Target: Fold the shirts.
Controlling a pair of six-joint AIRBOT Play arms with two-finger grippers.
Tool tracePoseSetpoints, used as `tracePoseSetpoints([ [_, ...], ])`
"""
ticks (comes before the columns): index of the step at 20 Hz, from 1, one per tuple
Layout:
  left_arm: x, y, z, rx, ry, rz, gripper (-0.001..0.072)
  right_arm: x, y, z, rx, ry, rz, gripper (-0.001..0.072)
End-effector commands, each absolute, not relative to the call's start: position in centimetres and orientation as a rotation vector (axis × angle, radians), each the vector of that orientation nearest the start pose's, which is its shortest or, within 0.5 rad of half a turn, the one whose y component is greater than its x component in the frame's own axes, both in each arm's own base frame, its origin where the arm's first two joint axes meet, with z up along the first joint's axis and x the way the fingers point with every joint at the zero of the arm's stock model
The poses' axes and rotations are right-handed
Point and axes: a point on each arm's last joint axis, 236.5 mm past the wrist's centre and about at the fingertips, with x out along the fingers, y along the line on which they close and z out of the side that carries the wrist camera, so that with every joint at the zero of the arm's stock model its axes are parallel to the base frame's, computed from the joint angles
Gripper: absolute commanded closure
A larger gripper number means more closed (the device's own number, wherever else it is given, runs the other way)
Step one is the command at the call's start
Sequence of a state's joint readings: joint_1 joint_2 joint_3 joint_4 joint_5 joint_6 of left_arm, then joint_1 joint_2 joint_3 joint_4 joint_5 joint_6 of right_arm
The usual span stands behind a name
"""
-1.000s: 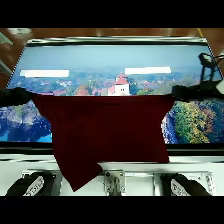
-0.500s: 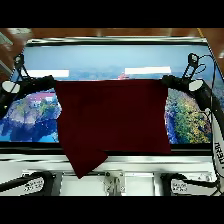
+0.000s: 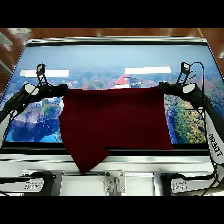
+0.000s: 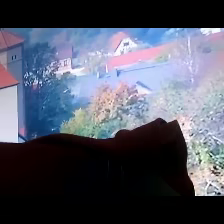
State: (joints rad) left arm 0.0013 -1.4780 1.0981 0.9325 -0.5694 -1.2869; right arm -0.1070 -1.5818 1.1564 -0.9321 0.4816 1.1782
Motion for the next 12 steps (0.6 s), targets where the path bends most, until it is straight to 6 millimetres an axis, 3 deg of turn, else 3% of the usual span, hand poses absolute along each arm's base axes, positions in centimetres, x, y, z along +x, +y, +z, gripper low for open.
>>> tracePoseSetpoints([
  [1,44.3,-7.5,-5.0,-0.344,1.137,-0.249,0.0671,50.3,1.0,-5.3,0.372,0.952,0.091,0.0656],
  [5,38.3,-5.6,-7.9,-0.284,1.423,-0.207,0.067,44.2,-0.5,-9.1,0.449,1.253,-0.02,0.0655],
  [7,37.2,-6.1,-8.7,-0.299,1.484,-0.211,0.067,42.2,-0.2,-10.3,0.442,1.352,-0.02,0.0655],
  [9,37.0,-6.6,-9.1,-0.306,1.5,-0.208,0.0669,41.8,0.8,-10.7,0.447,1.379,-0.002,0.0655],
  [10,37.0,-6.8,-9.1,-0.303,1.502,-0.212,0.0616,42.0,1.0,-10.6,0.442,1.372,0.002,0.0641],
  [11,36.9,-7.1,-9.0,-0.302,1.505,-0.218,0.0412,42.2,1.2,-10.4,0.45,1.359,0.004,0.0506],
  [12,36.4,-7.2,-8.7,-0.304,1.52,-0.227,0.0116,42.4,1.2,-10.1,0.449,1.351,0.007,0.0203],
])
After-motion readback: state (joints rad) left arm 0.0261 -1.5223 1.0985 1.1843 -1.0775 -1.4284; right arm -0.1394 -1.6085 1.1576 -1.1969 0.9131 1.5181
